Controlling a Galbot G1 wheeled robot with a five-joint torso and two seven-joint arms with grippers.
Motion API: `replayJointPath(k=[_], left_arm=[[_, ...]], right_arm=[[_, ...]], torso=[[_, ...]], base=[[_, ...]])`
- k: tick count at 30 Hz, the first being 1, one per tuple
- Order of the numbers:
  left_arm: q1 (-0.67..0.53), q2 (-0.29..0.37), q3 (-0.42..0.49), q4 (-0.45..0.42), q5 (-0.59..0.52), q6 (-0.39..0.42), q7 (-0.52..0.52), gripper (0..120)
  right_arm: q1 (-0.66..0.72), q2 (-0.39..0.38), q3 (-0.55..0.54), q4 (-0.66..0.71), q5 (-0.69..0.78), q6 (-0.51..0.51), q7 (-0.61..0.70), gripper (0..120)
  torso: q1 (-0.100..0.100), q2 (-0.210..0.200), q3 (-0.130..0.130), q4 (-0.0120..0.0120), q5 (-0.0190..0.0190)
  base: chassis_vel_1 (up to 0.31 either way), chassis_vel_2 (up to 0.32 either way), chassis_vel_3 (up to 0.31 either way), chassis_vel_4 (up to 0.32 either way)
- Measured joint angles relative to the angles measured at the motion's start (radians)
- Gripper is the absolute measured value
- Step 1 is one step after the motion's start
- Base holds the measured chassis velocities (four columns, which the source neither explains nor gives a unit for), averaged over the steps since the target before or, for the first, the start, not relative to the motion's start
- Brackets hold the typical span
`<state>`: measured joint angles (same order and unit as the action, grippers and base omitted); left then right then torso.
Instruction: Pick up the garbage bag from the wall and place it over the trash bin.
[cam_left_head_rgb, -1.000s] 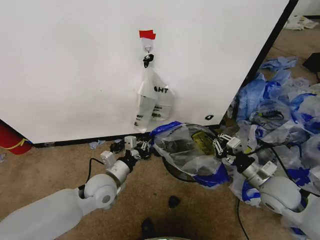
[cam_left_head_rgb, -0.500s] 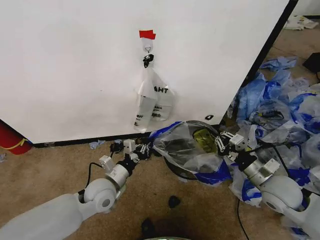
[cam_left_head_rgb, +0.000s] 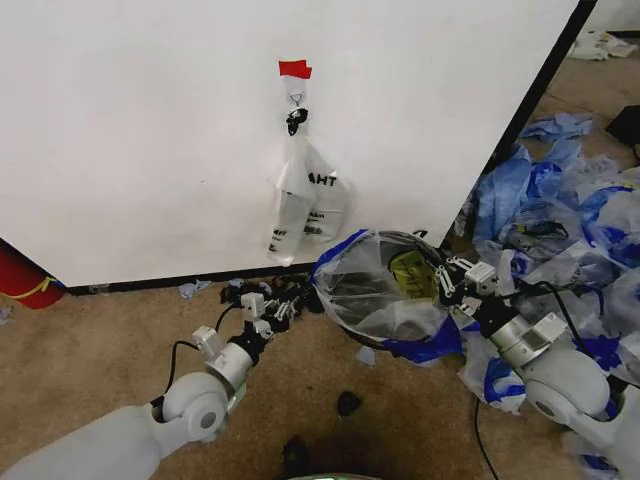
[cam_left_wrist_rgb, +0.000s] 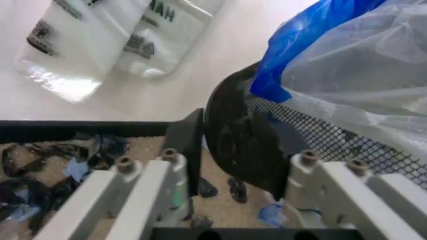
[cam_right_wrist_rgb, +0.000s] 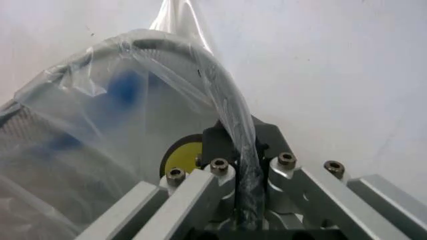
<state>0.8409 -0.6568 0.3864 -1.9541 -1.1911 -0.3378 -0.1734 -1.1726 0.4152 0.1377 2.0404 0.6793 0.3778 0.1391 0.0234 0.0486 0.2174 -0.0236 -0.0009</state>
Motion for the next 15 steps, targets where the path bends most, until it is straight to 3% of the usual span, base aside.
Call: replayJointPath(k=[6, 15], left_arm=[[0.026, 0.007, -0.036, -0.004, -0.016, 0.000, -0.005, 57], [0.110, 0.049, -0.184, -0.023, -0.005, 0.000, -0.083, 90]], right_arm=[[-0.006, 0.010, -0.004, -0.002, -0.006, 0.000, 0.001, 0], [0.008, 0.038, 0.005, -0.038, -0.057, 0.001, 0.014, 0]], torso=[[0.000, 0.000, 0.000, -0.0001, -0.0001], [0.000, 0.000, 0.000, 0.0001, -0.0003]], base=[[0.000, 0.000, 0.000, 0.000], [0.000, 0.000, 0.000, 0.000]])
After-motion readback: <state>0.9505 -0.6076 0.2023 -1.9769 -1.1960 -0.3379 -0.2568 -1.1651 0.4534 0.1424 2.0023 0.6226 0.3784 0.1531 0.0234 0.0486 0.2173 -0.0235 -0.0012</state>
